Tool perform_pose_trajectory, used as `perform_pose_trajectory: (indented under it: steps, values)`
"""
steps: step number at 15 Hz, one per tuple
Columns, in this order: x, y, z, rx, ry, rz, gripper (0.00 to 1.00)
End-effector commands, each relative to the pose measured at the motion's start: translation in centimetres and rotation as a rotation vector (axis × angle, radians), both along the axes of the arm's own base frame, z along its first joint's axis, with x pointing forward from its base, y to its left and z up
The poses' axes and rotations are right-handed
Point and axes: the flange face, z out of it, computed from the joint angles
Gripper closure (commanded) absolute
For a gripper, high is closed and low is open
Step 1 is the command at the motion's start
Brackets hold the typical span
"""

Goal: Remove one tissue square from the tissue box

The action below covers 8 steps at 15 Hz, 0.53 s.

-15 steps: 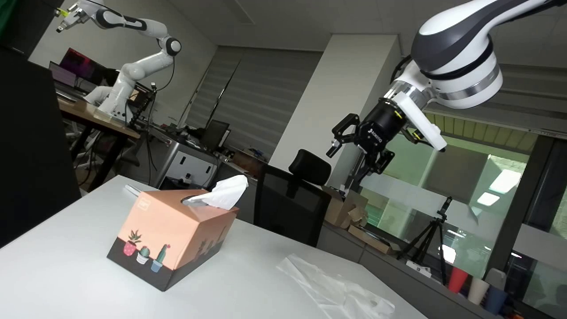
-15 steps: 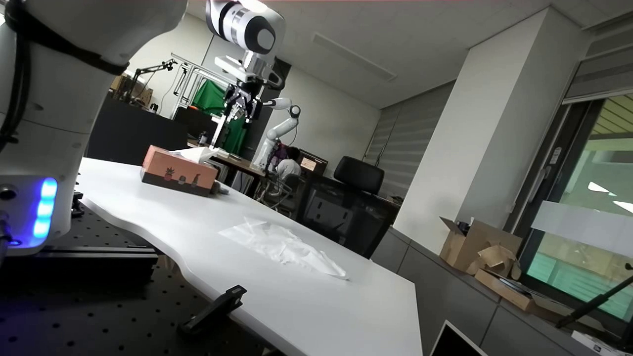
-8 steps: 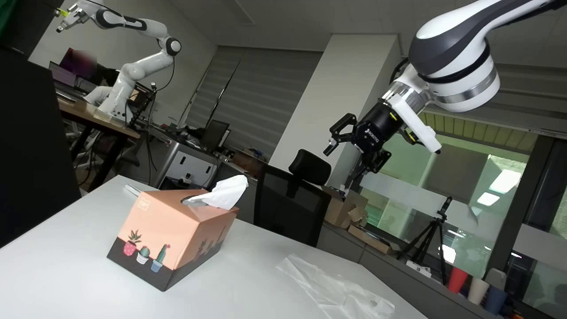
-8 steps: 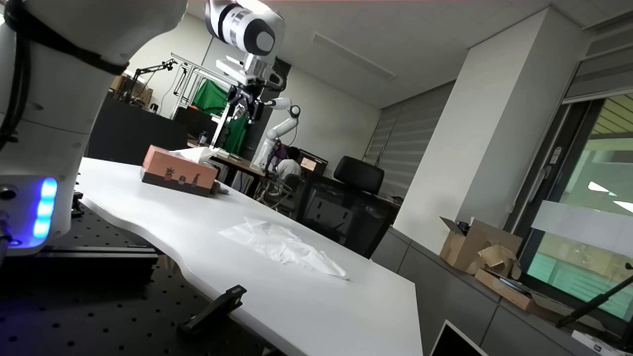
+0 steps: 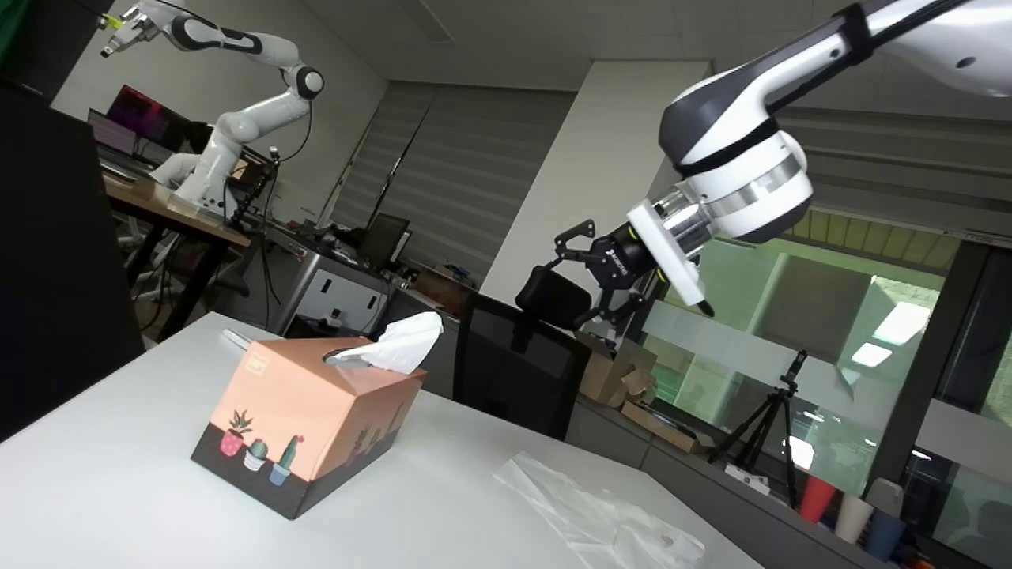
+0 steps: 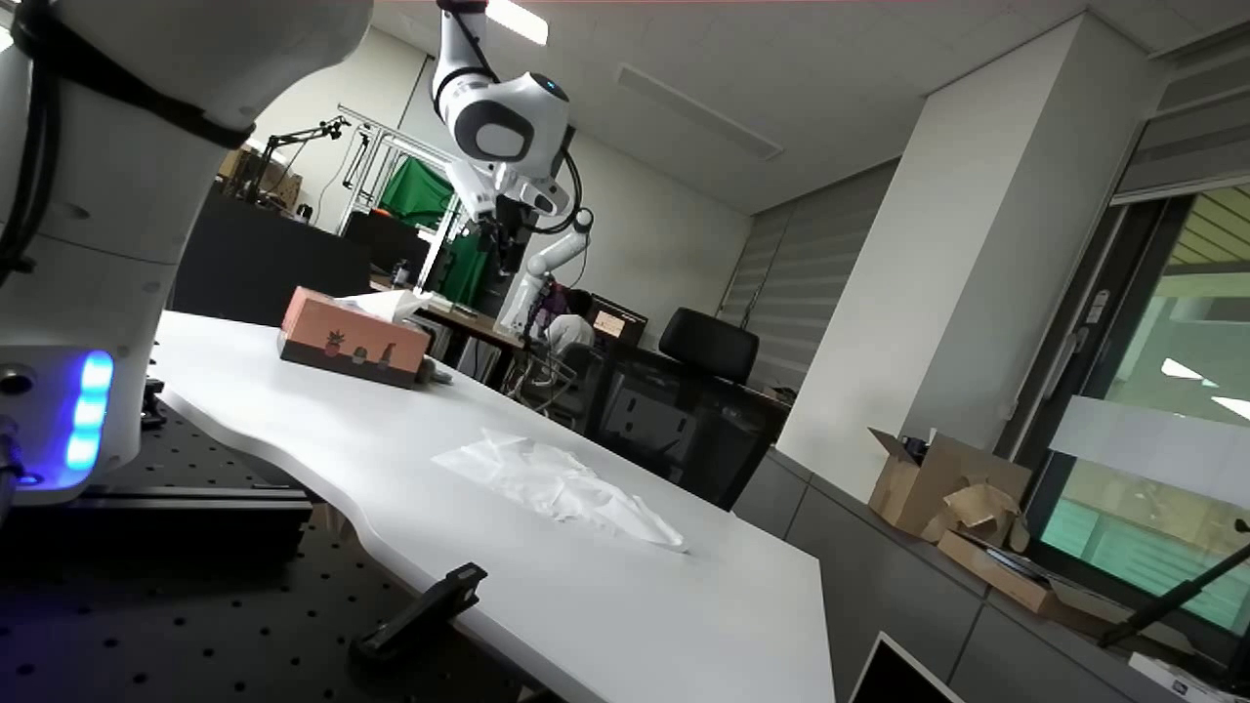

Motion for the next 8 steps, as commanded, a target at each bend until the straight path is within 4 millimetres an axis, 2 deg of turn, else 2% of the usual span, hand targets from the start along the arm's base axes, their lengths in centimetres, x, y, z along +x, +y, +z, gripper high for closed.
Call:
perform_pose_trajectory:
  steps: [1, 4, 8]
  values:
    - [4.6, 2.4, -1.6, 0.141, -0.001, 0.006, 0.0]
    - [6.4, 5.1, -4.3, 0.223, 0.039, 0.088, 0.0]
    - [7.2, 7.9, -8.1, 0.274, 0.156, 0.201, 0.0]
